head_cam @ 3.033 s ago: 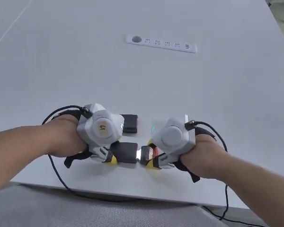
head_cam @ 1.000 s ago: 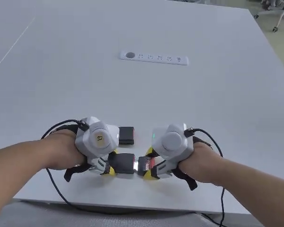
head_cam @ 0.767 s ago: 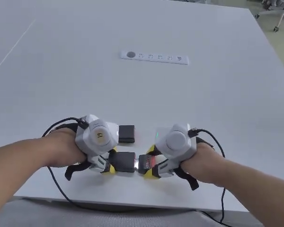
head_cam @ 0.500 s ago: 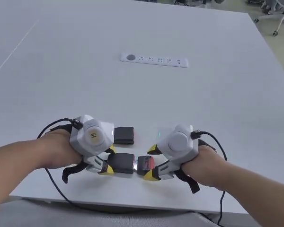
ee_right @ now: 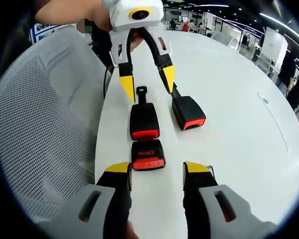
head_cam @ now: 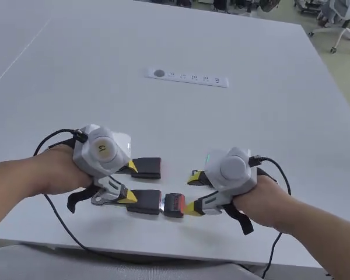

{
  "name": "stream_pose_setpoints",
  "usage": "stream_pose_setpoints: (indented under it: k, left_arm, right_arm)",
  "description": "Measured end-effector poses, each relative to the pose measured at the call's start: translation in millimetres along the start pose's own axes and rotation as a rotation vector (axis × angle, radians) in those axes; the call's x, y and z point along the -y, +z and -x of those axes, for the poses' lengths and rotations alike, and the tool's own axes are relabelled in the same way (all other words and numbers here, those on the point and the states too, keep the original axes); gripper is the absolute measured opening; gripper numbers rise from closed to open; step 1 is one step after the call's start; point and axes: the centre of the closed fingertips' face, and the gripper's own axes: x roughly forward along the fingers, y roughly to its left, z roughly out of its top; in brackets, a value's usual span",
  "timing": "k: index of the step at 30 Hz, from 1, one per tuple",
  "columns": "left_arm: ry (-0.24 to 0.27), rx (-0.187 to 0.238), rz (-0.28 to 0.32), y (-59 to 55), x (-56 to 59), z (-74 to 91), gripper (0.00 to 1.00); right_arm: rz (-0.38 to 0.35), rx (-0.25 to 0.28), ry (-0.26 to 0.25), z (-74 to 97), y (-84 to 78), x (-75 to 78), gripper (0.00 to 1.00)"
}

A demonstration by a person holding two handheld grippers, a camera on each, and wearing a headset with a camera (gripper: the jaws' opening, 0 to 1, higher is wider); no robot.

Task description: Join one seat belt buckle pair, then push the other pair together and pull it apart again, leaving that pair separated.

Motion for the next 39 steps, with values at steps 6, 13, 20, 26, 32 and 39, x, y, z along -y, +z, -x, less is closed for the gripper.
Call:
stream_pose_setpoints:
  k: [6, 13, 20, 26, 32, 39]
  left_arm:
    - [0.011, 0.005, 0.007, 6.4, -14.1, -1.6, 0.42]
    - [0.013, -0.009, 0.016, 6.2, -26.4, -9.7, 0.43]
    - [0.036, -0.007, 0.016, 4.6, -41.9, -14.5, 0.45]
    - [0.050, -0.018, 0.000, 1.8, -56.3, -22.7, 0.49]
    - [0.039, -0.029, -0.005, 3.5, -63.2, -31.6, 0.47]
    - [0.003, -0.061, -0.037, -3.2, -64.9, -42.4, 0.41]
  right_arm:
    - [-0.018, 0.000, -0.051, 14.6, -9.9, 24.0, 0.39]
    - [-0.013, -0.024, -0.094, 23.8, -25.8, 51.3, 0.39]
    - [0.004, -0.057, -0.110, 26.7, -38.0, 66.1, 0.38]
    - [0.020, -0.098, -0.111, 23.7, -51.4, 72.8, 0.38]
    - [0.028, -0.123, -0.087, 20.0, -59.9, 75.6, 0.37]
    - [0.031, -0.138, -0.064, 13.5, -67.4, 76.4, 0.36]
